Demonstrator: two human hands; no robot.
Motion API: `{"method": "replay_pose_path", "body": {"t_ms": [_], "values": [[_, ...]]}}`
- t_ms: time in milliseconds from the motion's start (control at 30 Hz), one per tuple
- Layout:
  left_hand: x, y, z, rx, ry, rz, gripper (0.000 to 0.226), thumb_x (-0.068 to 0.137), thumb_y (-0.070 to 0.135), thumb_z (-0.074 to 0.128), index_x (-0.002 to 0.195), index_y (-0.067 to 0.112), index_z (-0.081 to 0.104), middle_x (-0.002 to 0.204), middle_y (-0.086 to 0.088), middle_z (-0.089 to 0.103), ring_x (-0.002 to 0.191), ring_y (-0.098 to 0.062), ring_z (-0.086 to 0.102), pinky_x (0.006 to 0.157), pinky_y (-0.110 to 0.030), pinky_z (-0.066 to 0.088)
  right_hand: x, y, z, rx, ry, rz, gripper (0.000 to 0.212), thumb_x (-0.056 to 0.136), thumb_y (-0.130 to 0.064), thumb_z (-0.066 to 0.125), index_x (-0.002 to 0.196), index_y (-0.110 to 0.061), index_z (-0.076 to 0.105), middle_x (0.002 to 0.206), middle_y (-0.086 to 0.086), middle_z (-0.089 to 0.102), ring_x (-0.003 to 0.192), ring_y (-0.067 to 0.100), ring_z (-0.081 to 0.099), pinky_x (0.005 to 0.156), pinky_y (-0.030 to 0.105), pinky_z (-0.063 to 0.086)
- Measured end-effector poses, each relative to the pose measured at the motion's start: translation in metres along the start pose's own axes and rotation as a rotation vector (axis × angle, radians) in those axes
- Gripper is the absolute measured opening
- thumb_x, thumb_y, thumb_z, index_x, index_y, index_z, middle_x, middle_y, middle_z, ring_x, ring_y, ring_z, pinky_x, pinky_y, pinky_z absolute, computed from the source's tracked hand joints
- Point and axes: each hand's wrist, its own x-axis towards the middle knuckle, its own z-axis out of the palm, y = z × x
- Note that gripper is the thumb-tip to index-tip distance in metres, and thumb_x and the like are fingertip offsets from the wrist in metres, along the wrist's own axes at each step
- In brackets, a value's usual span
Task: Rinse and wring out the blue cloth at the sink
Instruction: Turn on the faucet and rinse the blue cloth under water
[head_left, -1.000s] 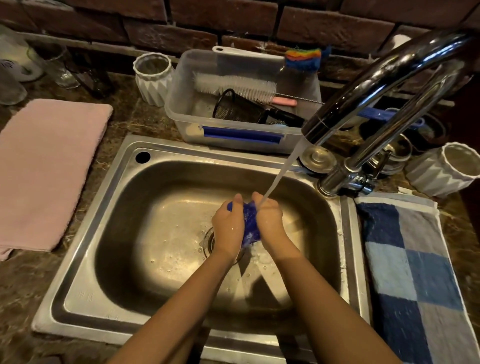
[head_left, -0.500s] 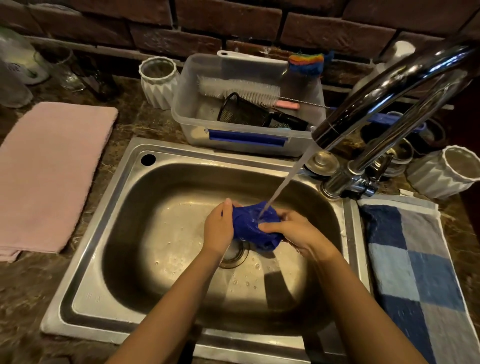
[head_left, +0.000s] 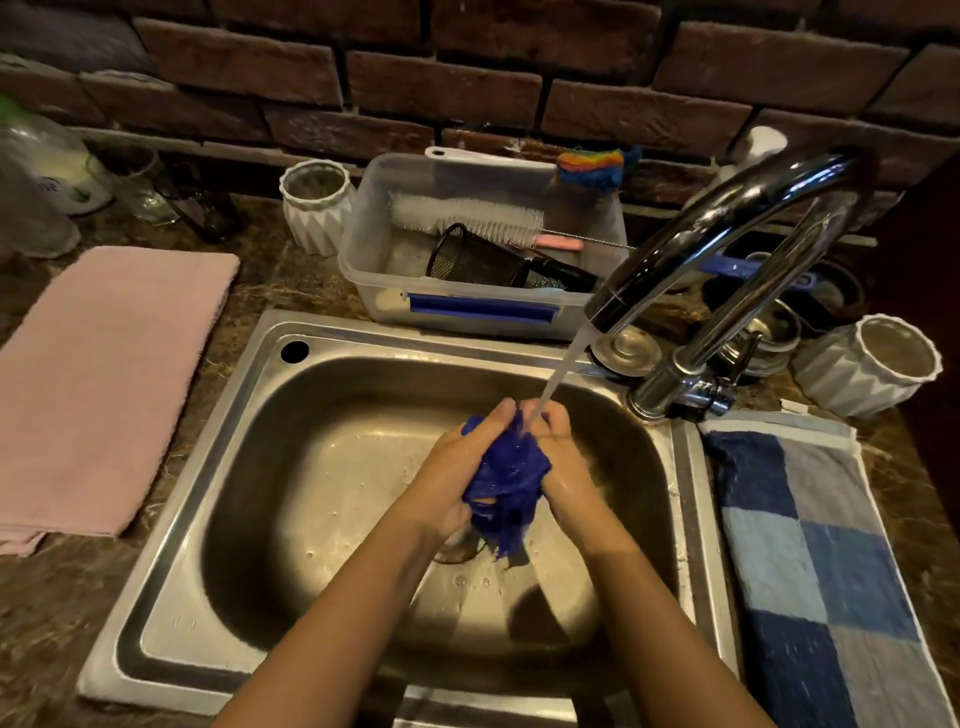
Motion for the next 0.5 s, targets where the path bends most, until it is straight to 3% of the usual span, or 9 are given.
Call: {"method": "replay_pose_path", "body": {"t_ms": [100,233,333,400,500], "values": [[-0.002,0.008,0.005,0.373,0.04,0.063,0.038,0.08,0.031,0.07,0.108,0.007,0.062,0.107,-0.015,0.069,0.099,-0.027,0.066,0.091,-0.039,0.053,0.003,0.003,-0.008,0.005,-0.075,0.018,0.02,0.097,-0.021,0.041,0.093,-0.03,0.058,0.093,-0.007,0.061,0.092,0.013,0.059,0.075,0.024,0.049],[0.003,0.016,0.003,0.996,0.099,0.239,0.017,0.092,0.031,0.053,0.099,0.016,0.058,0.102,-0.009,0.062,0.094,-0.023,0.061,0.085,-0.037,0.052,-0.004,-0.001,-0.021,-0.027,-0.093,0.006,0.027,0.098,-0.024,0.038,0.088,-0.033,0.061,0.094,-0.007,0.061,0.091,0.009,0.057,0.074,0.022,0.048],[0.006,0.019,0.0,1.021,0.221,0.369,0.012,0.095,0.023,0.046,0.096,0.013,0.053,0.086,-0.005,0.058,0.083,-0.02,0.058,0.074,-0.031,0.048,-0.005,0.006,-0.032,-0.205,-0.3,-0.001,0.017,0.096,-0.03,0.043,0.103,-0.031,0.058,0.105,-0.006,0.062,0.099,0.012,0.059,0.081,0.023,0.05],[0.008,0.02,0.0,0.963,0.251,0.443,0.011,0.096,0.021,0.045,0.096,0.013,0.052,0.085,-0.005,0.058,0.081,-0.02,0.058,0.072,-0.029,0.047,-0.007,0.007,-0.04,-0.285,-0.447,0.037,0.014,0.093,-0.035,0.05,0.102,-0.03,0.058,0.096,-0.008,0.065,0.09,0.009,0.064,0.075,0.018,0.051],[0.011,0.019,0.001,0.896,0.24,0.47,0.01,0.095,0.019,0.045,0.098,0.015,0.054,0.092,-0.004,0.06,0.09,-0.02,0.059,0.081,-0.032,0.048,-0.004,0.007,-0.054,-0.359,-0.437,0.082,0.024,0.084,-0.042,0.062,0.096,-0.021,0.064,0.089,-0.003,0.071,0.082,0.012,0.068,0.073,0.021,0.054]]}}
